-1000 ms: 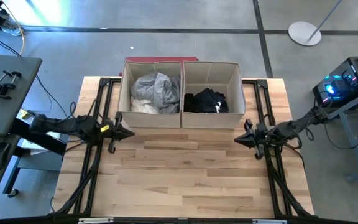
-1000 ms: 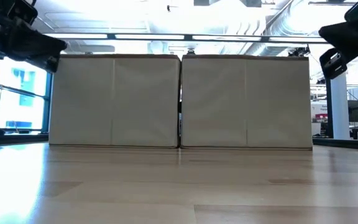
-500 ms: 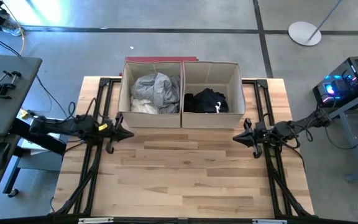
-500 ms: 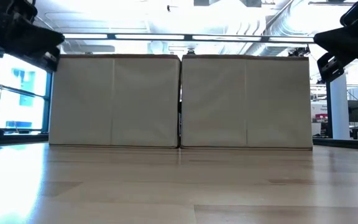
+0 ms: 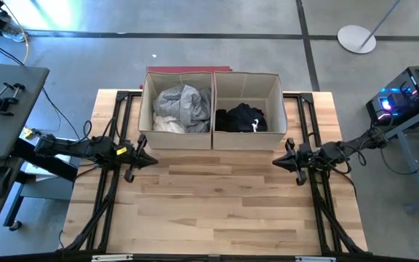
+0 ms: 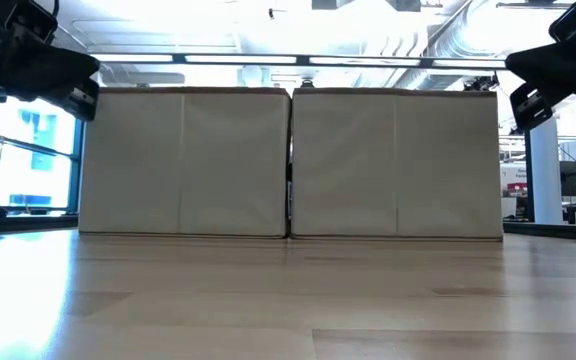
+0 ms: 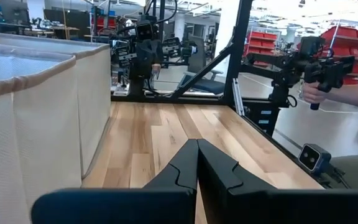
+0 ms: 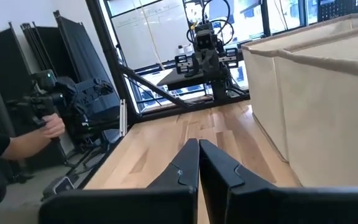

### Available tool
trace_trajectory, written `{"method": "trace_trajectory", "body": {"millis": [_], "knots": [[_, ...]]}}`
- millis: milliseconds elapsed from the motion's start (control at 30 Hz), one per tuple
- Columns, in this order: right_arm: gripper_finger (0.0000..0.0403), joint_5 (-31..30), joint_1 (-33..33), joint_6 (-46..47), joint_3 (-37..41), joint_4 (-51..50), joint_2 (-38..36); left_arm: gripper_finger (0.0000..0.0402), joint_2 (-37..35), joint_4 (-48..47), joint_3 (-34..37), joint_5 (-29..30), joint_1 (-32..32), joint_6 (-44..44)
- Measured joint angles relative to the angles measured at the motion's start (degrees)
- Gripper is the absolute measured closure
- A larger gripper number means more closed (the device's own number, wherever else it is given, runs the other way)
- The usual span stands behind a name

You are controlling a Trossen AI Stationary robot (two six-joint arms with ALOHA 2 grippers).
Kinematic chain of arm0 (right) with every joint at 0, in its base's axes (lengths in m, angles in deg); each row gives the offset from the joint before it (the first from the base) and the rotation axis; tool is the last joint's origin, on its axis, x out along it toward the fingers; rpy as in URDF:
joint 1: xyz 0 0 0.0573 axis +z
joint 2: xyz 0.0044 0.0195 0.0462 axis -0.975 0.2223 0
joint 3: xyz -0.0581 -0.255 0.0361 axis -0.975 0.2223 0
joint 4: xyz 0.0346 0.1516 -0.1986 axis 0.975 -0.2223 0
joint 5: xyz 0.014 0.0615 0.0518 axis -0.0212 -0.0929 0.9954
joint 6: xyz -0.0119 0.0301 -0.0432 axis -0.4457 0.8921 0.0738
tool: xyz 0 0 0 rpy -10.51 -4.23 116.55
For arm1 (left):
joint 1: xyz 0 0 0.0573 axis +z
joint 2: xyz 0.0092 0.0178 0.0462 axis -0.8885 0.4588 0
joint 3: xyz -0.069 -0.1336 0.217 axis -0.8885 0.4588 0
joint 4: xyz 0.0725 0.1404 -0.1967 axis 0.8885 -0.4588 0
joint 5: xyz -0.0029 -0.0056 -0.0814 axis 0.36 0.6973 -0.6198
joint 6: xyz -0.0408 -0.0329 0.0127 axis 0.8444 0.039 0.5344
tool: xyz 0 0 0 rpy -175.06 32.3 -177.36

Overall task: Sort clothes
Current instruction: Return to Home Position

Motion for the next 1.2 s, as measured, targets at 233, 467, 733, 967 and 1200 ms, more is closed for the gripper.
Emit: {"method": "trace_trajectory", "body": {"millis": [233,467,733,967,1200], "knots": [[0.0403,-1.7,-2.5,-6.0,0.0,0.2,-0.2,0.0401,0.0,0.0,0.0,0.0,0.0,0.0],[0.0403,4.4,-12.6,-7.6,-0.2,-0.7,-0.2,0.0401,0.0,0.0,0.0,0.0,0.0,0.2],[0.0403,20.2,-24.8,-1.5,-0.1,-1.8,0.4,0.0401,0.0,0.0,0.0,0.1,0.0,-0.4],[0.0403,17.1,-25.8,-7.2,-0.1,-2.2,4.1,0.0401,0.0,0.0,0.0,0.2,0.0,-4.8],[0.0403,15.7,-25.8,-15.7,-0.1,-2.5,7.5,0.0401,0.0,0.0,0.0,0.2,0.0,-5.5]]}}
